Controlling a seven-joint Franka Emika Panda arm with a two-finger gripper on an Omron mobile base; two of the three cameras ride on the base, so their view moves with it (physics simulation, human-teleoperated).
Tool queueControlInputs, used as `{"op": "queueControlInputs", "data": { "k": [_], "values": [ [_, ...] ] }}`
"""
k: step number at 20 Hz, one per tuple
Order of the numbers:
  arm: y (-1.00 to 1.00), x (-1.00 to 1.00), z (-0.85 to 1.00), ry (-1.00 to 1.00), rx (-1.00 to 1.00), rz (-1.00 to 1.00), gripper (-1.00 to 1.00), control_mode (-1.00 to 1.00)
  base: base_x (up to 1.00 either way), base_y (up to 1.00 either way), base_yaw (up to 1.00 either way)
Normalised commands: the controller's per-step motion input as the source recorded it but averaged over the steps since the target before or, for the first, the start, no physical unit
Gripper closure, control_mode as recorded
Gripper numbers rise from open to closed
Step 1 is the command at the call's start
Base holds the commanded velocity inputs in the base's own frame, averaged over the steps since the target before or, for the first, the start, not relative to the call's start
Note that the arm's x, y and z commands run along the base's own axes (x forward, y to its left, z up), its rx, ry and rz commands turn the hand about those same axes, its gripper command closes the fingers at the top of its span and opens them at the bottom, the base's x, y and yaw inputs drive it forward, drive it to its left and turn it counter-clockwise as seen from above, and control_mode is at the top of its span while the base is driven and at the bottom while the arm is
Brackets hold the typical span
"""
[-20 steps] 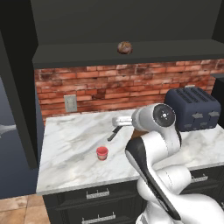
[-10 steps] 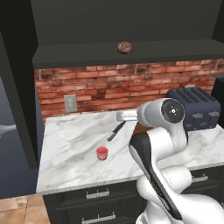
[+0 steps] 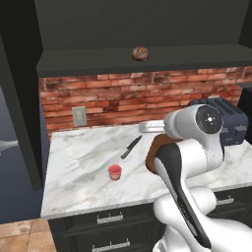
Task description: Pick the bread, place it on the cutting board, pick the jam, place it on the counter, and close the cabinet.
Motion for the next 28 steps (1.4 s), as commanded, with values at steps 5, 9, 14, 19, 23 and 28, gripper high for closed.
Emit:
{"op": "queueControlInputs", "data": {
  "k": [5, 9, 14, 19, 23, 28],
  "values": [
    [-0.13, -0.07, 0.02, 0.0, -0.02, 0.01, -1.0, -1.0, 0.0, 0.0, 0.0],
    [-0.08, -0.04, 0.01, 0.0, -0.02, 0.0, -1.0, -1.0, 0.0, 0.0, 0.0],
    [-0.01, -0.02, 0.19, 0.0, 0.0, 0.0, -1.0, -1.0, 0.0, 0.0, 0.0],
    [0.0, -0.01, 0.32, 0.0, 0.0, 0.0, -1.0, -1.0, 0.0, 0.0, 0.0],
    [0.0, -0.04, 0.3, 0.0, 0.0, 0.0, -1.0, -1.0, 0.0, 0.0, 0.0],
    [0.0, -0.08, 0.36, 0.02, 0.0, 0.0, -1.0, -1.0, 0.0, 0.0, 0.0]
  ]
}}
